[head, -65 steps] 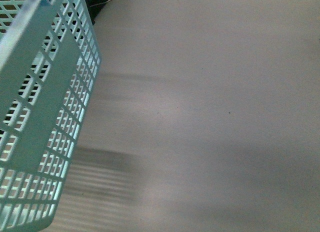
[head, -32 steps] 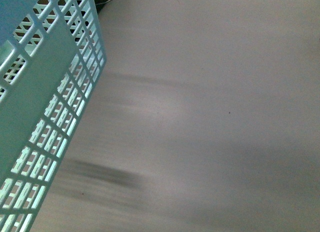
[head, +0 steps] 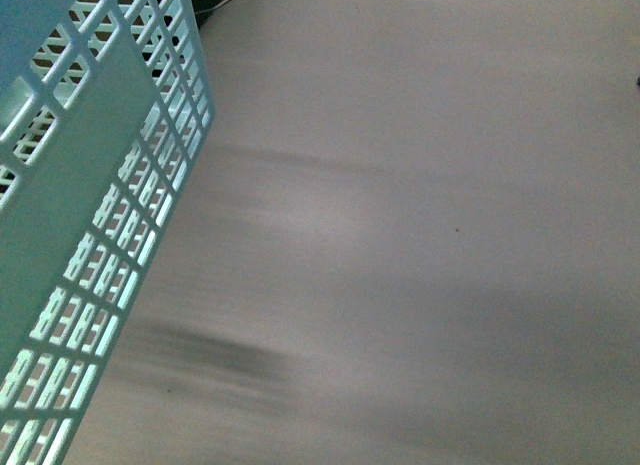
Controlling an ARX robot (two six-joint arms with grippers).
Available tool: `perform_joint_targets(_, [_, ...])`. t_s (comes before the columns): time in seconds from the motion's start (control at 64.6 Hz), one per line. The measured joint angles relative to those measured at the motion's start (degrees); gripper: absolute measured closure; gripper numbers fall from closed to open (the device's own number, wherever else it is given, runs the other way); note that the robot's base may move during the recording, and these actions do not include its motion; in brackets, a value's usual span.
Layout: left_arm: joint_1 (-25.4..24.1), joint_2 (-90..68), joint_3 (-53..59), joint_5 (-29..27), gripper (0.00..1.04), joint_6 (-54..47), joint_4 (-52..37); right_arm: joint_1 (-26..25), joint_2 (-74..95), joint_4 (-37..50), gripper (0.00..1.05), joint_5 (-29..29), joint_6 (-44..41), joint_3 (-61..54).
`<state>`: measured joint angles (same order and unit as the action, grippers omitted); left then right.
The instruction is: Pick mango and avocado into basket
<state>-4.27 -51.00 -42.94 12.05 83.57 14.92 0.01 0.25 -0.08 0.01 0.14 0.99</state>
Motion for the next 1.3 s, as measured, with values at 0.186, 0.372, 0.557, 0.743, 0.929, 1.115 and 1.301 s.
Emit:
perform_joint_targets(0.186, [0.0, 0.0, 0.0, 0.0, 0.91, 0.0, 0.0, 0.0, 0.0, 0.0, 0.09, 0.0, 0.0, 0.0])
perform_joint_targets(0.372, [0.0, 0.0, -0.2, 0.0, 0.91, 0.0, 0.0, 0.0, 0.0, 0.0, 0.09, 0.0, 0.0, 0.0])
perform_joint_targets(0.557, [0.0, 0.0, -0.2, 0.0, 0.91, 0.0, 0.0, 0.0, 0.0, 0.0, 0.09, 0.0, 0.0, 0.0])
perform_joint_targets(0.743, [0.0, 0.0, -0.3, 0.0, 0.91, 0.0, 0.0, 0.0, 0.0, 0.0, 0.09, 0.0, 0.0, 0.0])
perform_joint_targets(0.929, [0.0, 0.0, -0.3, 0.0, 0.91, 0.0, 0.0, 0.0, 0.0, 0.0, 0.09, 0.0, 0.0, 0.0])
perform_joint_targets(1.115, [0.0, 0.0, -0.4, 0.0, 0.91, 0.0, 0.0, 0.0, 0.0, 0.0, 0.09, 0.0, 0.0, 0.0])
perform_joint_targets(1.301, [0.0, 0.0, -0.4, 0.0, 0.91, -0.1, 0.0, 0.0, 0.0, 0.0, 0.09, 0.0, 0.0, 0.0])
